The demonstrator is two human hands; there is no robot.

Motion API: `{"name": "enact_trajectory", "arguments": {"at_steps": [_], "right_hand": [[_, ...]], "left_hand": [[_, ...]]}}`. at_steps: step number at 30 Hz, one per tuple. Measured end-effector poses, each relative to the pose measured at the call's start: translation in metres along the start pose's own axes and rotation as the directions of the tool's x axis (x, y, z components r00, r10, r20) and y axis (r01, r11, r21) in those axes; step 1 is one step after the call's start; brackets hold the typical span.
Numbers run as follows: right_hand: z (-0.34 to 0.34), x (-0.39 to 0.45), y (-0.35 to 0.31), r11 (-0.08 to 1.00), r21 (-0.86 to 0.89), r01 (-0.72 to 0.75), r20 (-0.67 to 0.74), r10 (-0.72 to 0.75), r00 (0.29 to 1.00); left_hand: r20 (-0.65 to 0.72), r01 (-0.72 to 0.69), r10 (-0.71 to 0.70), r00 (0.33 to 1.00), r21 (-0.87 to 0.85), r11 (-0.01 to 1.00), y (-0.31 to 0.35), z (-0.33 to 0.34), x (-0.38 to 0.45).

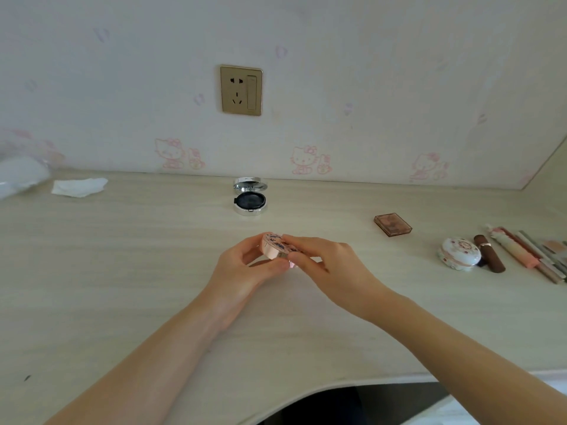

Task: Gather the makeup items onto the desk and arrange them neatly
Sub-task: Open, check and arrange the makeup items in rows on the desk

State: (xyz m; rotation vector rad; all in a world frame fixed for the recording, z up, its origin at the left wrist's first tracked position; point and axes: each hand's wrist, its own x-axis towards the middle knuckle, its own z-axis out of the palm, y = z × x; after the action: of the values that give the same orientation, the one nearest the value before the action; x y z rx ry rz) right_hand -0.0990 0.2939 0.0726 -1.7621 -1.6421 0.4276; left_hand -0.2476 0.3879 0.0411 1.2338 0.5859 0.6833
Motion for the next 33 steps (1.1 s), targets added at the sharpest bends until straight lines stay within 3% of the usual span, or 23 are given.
{"name": "enact_trajectory", "arguments": {"at_steps": [5,8,11,18,23,28,33], "right_hand": [[-0.011,0.004,-0.003,0.994,-0.097,0.053,0.162,-0.037,0.986],[-0.017,0.007,-0.002,0.994,-0.077,0.078,0.175,-0.064,0.983],[-0.028,0.012,-0.001,0.999,-0.035,-0.003,0.202,0.01,0.979],[-0.041,0.024,-0.003,0.977,-0.209,0.034,0.29,0.028,0.956],[-0.052,0.03,-0.006,0.99,-0.141,0.007,0.327,0.04,0.944],[-0.052,0.028,-0.002,0.998,-0.058,0.014,0.302,0.004,0.953],[-0.04,0.029,0.011,1.0,-0.014,-0.01,0.147,0.012,0.989]], "left_hand": [[0.033,0.005,-0.006,0.999,0.034,0.999,0.001,-0.001,-0.001],[0.051,-0.01,0.008,0.999,0.033,0.999,0.002,-0.002,-0.001],[0.076,-0.023,0.018,0.997,0.065,0.998,0.001,-0.003,0.0],[0.084,-0.04,0.032,0.996,0.091,0.995,-0.001,-0.004,0.003],[0.101,-0.065,0.057,0.993,0.081,0.995,-0.001,-0.006,0.004],[0.115,-0.092,0.077,0.99,0.127,0.988,-0.002,-0.006,0.005],[-0.01,-0.092,0.098,0.995,0.268,0.959,-0.003,-0.002,0.005]]}}
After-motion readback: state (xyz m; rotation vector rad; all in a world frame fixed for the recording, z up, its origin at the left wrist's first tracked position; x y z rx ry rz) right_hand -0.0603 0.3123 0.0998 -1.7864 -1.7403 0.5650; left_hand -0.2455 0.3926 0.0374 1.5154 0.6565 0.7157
